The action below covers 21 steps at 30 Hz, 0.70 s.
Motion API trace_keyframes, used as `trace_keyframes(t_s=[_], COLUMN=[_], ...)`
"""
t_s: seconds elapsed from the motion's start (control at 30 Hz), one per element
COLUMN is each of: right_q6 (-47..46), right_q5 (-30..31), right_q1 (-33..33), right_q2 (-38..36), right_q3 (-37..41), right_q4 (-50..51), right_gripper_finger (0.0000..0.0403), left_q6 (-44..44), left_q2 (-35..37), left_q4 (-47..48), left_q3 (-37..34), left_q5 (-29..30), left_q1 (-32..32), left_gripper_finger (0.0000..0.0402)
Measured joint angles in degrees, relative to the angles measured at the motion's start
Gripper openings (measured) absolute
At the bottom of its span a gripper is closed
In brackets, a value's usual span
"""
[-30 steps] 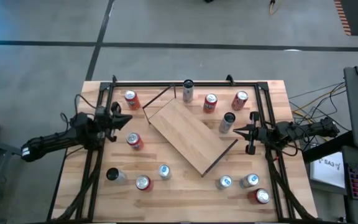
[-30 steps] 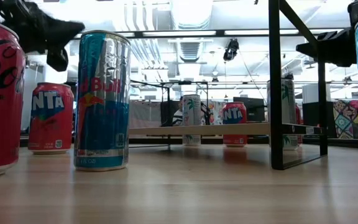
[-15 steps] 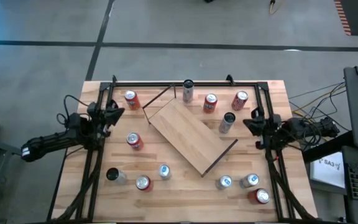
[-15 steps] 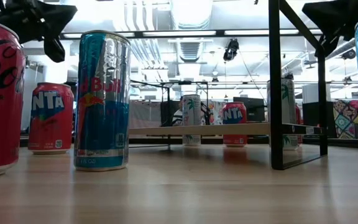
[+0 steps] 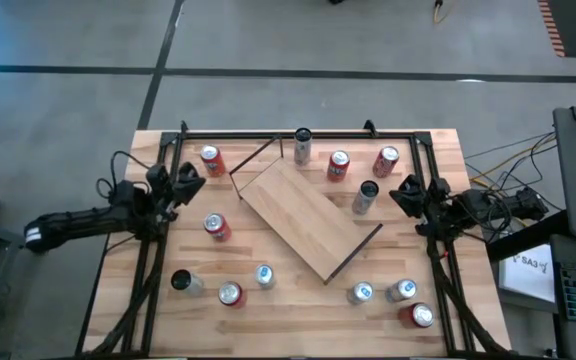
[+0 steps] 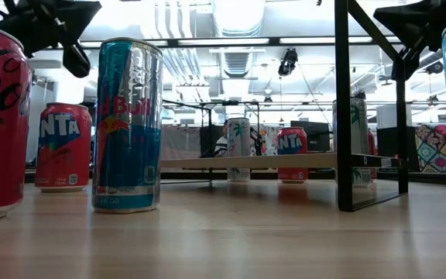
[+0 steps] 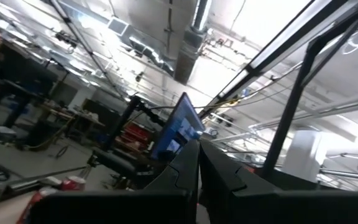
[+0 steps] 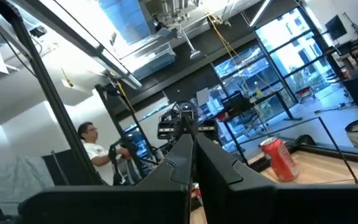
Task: Place canned beverage on shelf
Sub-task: Put the bottom orange soda can on the shelf
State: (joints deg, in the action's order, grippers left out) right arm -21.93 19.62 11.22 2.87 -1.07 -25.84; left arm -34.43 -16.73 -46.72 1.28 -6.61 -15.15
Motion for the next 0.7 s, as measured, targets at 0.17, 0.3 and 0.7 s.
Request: trace_keyframes(t_s=[0.17, 0.3, 0.7], right_q6=[0.0, 0.0, -1.1], right_q5=[0.0, 0.0, -0.2], right_q1=[0.0, 0.0, 0.0], right_q2=[1.8, 5.1, 18.6], right_q3=[-3.0, -5.3, -15.2], right_q4=[-0.1, 0.4, 4.7], right_gripper_finger=[0.0009, 0.0009, 0.0009], left_q6=[-0.5, 3.1, 7.8], left_q2=[-5.4, -10.1, -14.1], left_q4=[1.9, 6.3, 39.9], left_q3=[4.8, 10.2, 26.6], left_q5=[-0.1, -0.3, 1.8], left_q1=[2.9, 6.5, 12.4], left_gripper_finger=[0.0, 0.0, 0.0])
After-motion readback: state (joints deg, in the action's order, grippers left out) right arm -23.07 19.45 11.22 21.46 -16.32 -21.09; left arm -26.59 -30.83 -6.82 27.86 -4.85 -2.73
